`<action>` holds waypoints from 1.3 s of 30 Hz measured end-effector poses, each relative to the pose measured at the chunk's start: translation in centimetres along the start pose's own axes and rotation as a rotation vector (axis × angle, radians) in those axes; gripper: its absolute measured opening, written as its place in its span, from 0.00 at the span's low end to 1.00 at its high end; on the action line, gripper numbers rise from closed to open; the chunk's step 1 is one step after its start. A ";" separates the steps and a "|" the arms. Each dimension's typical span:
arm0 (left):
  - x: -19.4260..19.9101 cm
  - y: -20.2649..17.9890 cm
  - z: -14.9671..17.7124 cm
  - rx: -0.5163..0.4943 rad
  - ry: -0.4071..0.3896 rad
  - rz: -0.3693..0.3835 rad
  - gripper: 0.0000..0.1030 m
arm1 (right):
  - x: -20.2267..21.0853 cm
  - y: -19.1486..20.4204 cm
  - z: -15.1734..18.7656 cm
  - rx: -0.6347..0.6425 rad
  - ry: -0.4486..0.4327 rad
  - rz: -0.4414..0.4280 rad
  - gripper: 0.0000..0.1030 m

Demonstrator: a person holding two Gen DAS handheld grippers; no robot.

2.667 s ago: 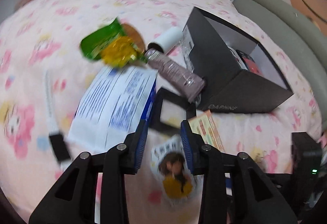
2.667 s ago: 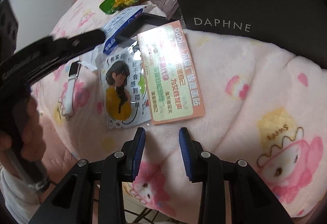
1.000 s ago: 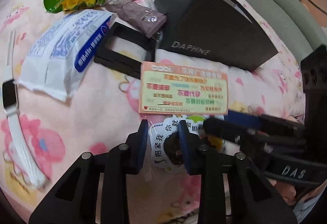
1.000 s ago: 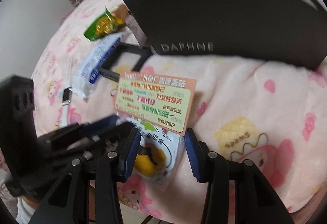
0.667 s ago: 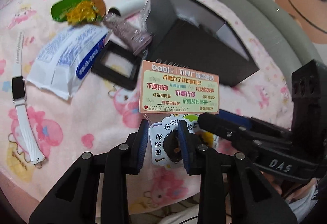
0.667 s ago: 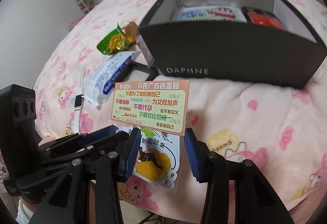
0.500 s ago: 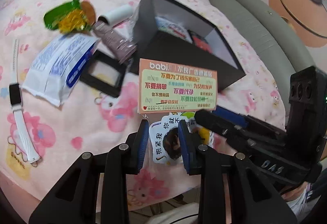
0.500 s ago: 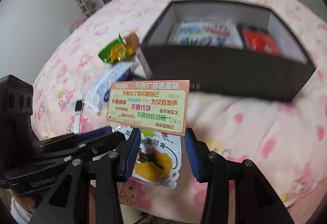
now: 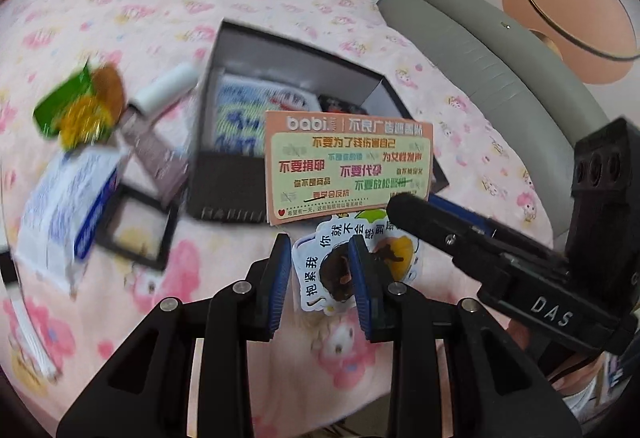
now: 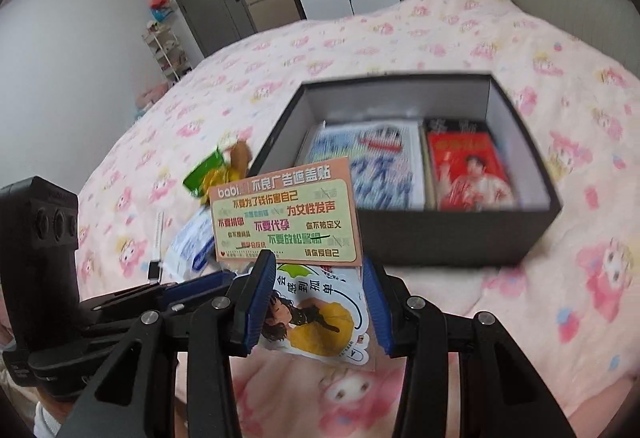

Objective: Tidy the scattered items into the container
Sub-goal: 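Lift the sticker and babi cards and carry them toward the DAPHNE box, then lower the sticker and babi cards into the box in front of the bead-art bag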

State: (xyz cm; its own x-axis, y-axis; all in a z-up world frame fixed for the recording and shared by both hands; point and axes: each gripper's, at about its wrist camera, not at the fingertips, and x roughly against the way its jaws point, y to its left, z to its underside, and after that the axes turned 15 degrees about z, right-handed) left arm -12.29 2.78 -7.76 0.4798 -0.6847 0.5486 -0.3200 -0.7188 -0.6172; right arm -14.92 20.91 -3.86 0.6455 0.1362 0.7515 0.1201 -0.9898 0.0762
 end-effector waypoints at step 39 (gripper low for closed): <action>-14.2 5.0 -8.2 0.115 0.278 -0.322 0.36 | -15.3 -6.9 -5.2 0.061 0.194 -0.028 0.41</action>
State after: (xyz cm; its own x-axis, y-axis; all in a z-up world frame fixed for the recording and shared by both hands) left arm -27.40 7.91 -13.93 0.2974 -0.4453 0.8445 -0.0891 -0.8936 -0.4398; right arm -29.57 25.43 -12.48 0.4842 0.1475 0.8625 0.1850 -0.9807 0.0639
